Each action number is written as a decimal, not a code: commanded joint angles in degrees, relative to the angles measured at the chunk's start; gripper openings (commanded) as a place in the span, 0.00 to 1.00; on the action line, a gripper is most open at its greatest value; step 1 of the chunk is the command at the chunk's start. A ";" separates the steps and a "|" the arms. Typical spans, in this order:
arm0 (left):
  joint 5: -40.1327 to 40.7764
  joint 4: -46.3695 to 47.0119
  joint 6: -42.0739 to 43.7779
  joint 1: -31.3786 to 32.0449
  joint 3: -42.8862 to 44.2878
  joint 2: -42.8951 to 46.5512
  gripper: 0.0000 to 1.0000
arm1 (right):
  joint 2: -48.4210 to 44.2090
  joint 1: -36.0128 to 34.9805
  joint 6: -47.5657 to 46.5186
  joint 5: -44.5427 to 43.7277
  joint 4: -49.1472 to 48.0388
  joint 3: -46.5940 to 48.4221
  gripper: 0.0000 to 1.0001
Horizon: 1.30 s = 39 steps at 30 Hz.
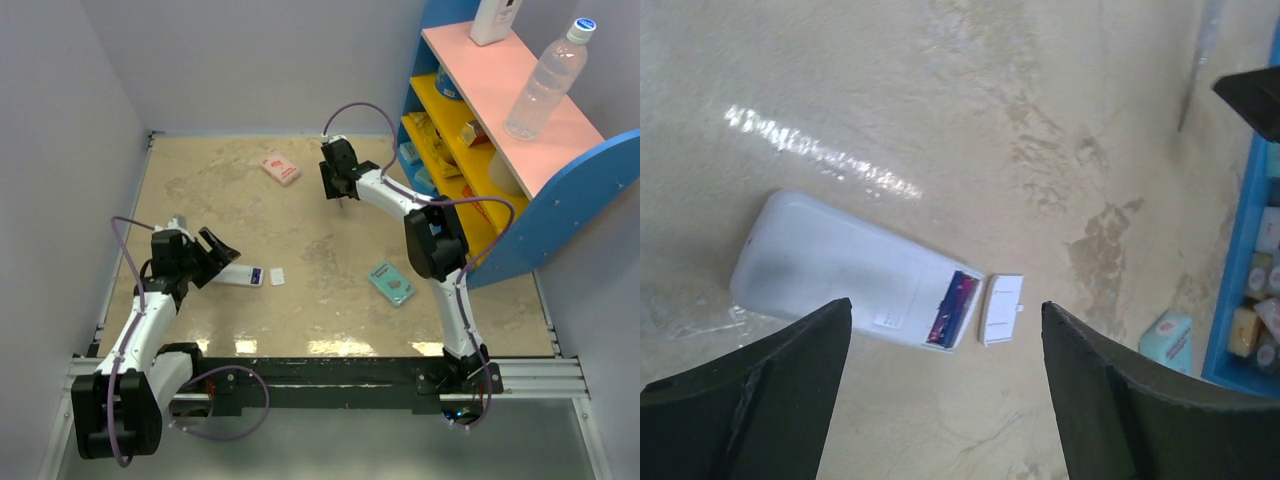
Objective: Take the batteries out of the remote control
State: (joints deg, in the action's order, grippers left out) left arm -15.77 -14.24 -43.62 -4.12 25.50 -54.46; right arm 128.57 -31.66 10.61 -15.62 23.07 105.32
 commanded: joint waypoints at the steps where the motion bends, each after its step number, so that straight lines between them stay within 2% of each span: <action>1: -5.41 0.10 8.80 -0.27 4.90 2.16 0.80 | 5.71 1.60 3.01 -0.91 2.68 9.54 0.44; 6: -9.28 1.32 8.11 -0.19 4.04 3.04 0.79 | 10.11 2.04 3.54 -3.01 2.59 14.21 0.42; 15: -11.30 2.55 8.11 -0.27 3.59 2.43 0.76 | 11.96 2.22 2.66 -1.79 0.75 13.86 0.32; 18: -12.88 3.43 8.02 -0.27 3.42 2.25 0.74 | 12.23 2.22 2.13 -0.82 0.49 13.77 0.27; 21: -13.58 3.95 7.76 -0.19 2.98 2.60 0.73 | 12.14 2.22 2.48 0.06 0.75 13.60 0.16; 24: -14.64 4.39 7.49 -0.19 2.72 2.17 0.72 | 10.48 2.30 3.71 2.24 0.75 12.11 0.00; 25: -15.51 4.66 7.41 -0.19 2.80 1.81 0.71 | 9.60 2.30 4.15 3.13 0.14 11.23 0.00; 28: -17.27 5.62 6.62 -0.19 2.80 0.58 0.69 | 4.60 2.30 6.61 7.69 -3.45 4.48 0.00; 34: -18.07 8.44 5.12 -0.19 1.49 -0.48 0.67 | -8.41 1.52 13.99 14.46 -10.31 -17.38 0.00; 39: -17.89 9.05 4.94 -0.27 0.78 -0.91 0.67 | -17.38 -4.10 17.94 12.73 -13.58 -30.51 0.00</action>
State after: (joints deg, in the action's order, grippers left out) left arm -32.05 -7.94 -37.95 -4.12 26.85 -55.13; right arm 117.54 -31.03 23.16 -3.81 14.04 81.45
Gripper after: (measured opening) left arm 0.671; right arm 0.022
